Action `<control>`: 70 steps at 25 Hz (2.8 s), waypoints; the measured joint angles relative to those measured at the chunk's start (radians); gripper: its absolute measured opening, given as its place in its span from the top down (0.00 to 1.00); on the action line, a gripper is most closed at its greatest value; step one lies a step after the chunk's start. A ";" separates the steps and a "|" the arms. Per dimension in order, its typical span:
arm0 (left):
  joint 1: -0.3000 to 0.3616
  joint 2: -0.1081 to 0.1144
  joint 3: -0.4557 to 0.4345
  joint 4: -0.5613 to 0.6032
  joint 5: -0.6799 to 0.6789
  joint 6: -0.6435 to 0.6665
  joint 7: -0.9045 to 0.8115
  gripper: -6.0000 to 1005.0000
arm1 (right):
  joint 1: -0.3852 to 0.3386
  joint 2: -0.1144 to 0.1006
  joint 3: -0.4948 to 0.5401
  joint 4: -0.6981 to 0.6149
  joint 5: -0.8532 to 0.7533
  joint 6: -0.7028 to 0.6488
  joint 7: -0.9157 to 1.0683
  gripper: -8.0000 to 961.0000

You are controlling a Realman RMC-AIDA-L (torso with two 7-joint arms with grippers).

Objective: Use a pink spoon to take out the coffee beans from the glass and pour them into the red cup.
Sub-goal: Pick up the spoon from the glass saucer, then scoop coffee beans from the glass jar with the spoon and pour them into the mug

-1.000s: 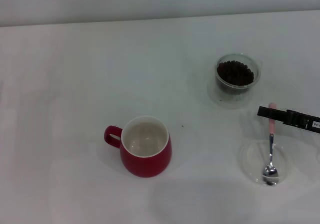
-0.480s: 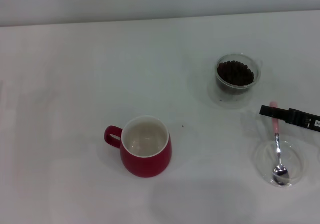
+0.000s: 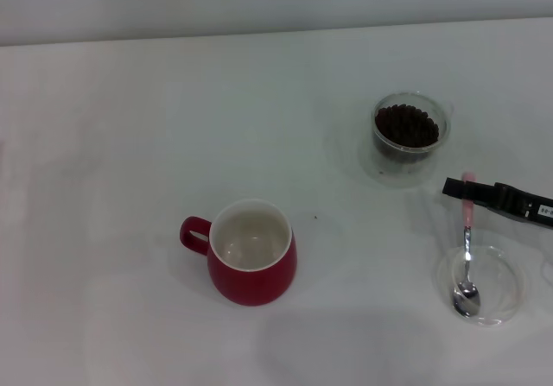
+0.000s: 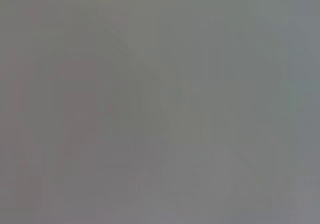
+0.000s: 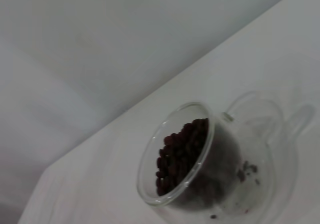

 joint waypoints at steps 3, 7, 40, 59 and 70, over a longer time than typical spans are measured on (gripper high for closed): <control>0.000 0.000 0.000 0.000 0.000 0.000 0.000 0.20 | -0.002 0.002 0.000 -0.015 0.002 -0.004 0.000 0.84; 0.001 0.000 0.000 0.001 0.000 -0.001 0.000 0.20 | -0.005 0.002 0.012 -0.020 0.002 -0.018 0.000 0.84; -0.011 0.001 0.000 0.000 0.000 -0.003 0.000 0.20 | 0.088 0.103 0.335 -0.299 0.000 0.027 -0.197 0.84; -0.011 0.001 -0.002 -0.003 -0.002 -0.009 0.000 0.20 | 0.115 0.158 0.354 -0.289 0.005 0.130 -0.613 0.84; -0.011 0.002 -0.002 -0.001 -0.002 -0.009 0.000 0.20 | 0.118 0.160 0.353 -0.218 0.005 0.117 -0.662 0.84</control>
